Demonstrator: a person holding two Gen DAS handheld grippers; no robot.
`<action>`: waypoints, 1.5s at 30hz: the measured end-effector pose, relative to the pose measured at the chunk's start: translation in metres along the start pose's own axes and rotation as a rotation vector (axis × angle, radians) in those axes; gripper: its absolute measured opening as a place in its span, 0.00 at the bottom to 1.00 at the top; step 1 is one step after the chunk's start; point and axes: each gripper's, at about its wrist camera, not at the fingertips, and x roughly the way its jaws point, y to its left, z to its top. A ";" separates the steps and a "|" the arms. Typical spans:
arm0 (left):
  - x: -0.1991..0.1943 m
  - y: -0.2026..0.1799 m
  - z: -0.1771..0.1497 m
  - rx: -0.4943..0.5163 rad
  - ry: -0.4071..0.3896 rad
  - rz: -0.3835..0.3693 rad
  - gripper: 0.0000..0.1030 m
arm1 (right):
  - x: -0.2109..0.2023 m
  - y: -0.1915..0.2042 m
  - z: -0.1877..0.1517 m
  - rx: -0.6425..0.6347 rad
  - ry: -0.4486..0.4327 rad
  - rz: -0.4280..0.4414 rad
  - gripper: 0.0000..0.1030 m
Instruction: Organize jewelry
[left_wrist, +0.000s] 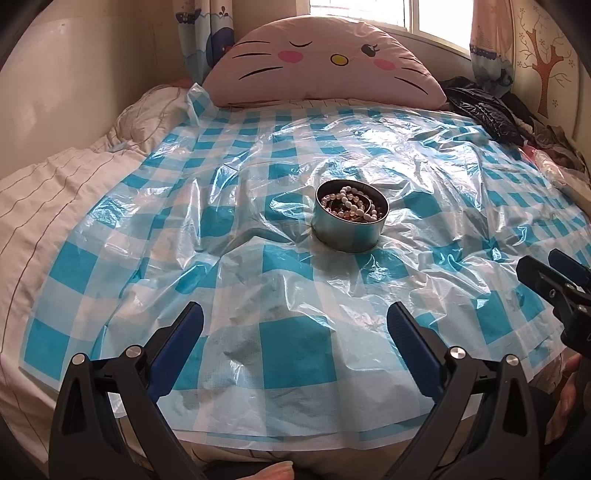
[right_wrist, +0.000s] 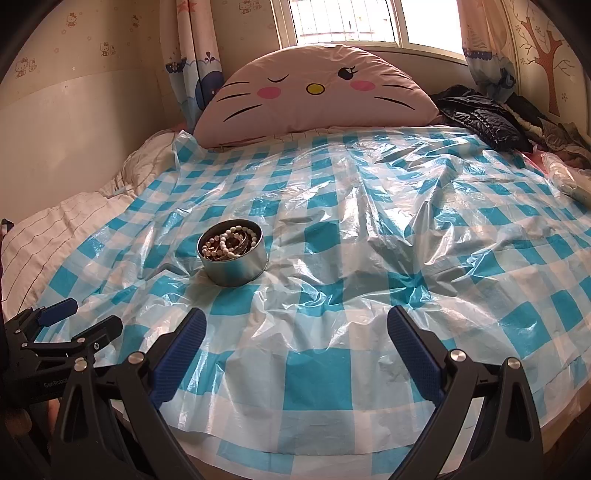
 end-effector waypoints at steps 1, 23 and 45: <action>0.000 0.000 0.000 -0.001 -0.003 0.004 0.93 | 0.000 0.000 0.000 -0.004 -0.001 -0.002 0.92; 0.004 -0.003 0.007 -0.008 -0.024 0.019 0.93 | -0.001 0.003 0.000 -0.011 -0.002 -0.007 0.92; 0.005 -0.005 0.007 0.000 -0.023 0.026 0.93 | -0.001 0.004 0.000 -0.014 -0.003 -0.010 0.92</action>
